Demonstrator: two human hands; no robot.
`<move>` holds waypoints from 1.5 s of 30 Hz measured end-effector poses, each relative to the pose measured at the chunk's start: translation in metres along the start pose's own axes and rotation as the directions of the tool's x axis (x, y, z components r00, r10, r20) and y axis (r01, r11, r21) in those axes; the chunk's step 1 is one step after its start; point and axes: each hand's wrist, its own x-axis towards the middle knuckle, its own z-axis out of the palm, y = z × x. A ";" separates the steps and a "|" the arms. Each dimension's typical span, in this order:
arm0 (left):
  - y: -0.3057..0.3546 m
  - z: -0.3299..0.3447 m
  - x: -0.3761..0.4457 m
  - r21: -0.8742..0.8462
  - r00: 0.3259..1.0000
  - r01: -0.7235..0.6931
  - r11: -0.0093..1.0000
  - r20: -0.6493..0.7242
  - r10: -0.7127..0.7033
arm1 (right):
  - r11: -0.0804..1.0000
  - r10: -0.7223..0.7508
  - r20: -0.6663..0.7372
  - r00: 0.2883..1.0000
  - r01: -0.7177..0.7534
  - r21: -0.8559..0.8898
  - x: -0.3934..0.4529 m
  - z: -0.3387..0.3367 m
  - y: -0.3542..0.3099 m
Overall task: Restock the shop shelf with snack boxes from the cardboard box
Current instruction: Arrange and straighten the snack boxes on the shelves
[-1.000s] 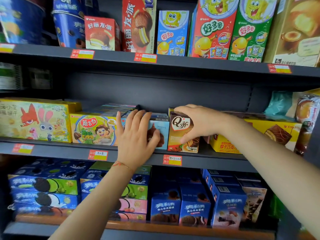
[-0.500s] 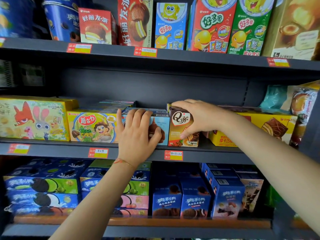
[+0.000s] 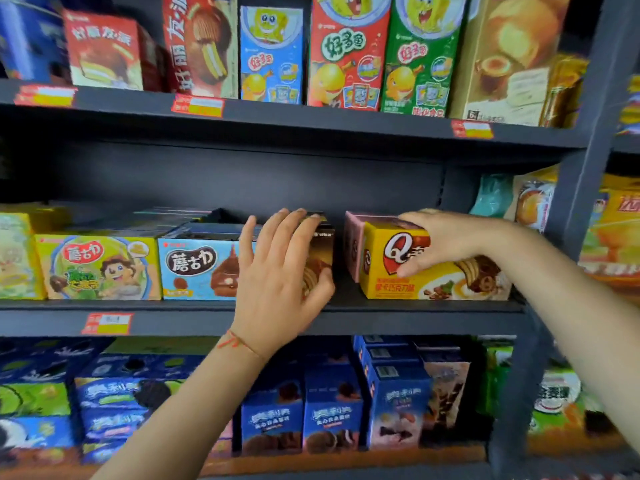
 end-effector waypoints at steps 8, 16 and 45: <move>0.044 0.023 -0.008 0.102 0.994 0.101 0.990 0.027 -0.104 | 0.998 -0.046 -0.110 0.993 0.051 0.035 -0.004 0.008 0.055; 0.050 0.022 -0.009 0.164 0.978 0.173 0.971 0.091 -0.189 | 0.987 -0.150 -0.197 0.969 0.158 0.026 -0.011 0.014 0.034; 0.038 0.018 -0.006 0.136 0.987 0.111 0.984 0.104 -0.126 | 0.987 -0.158 -0.274 0.949 0.151 -0.046 -0.006 0.022 0.005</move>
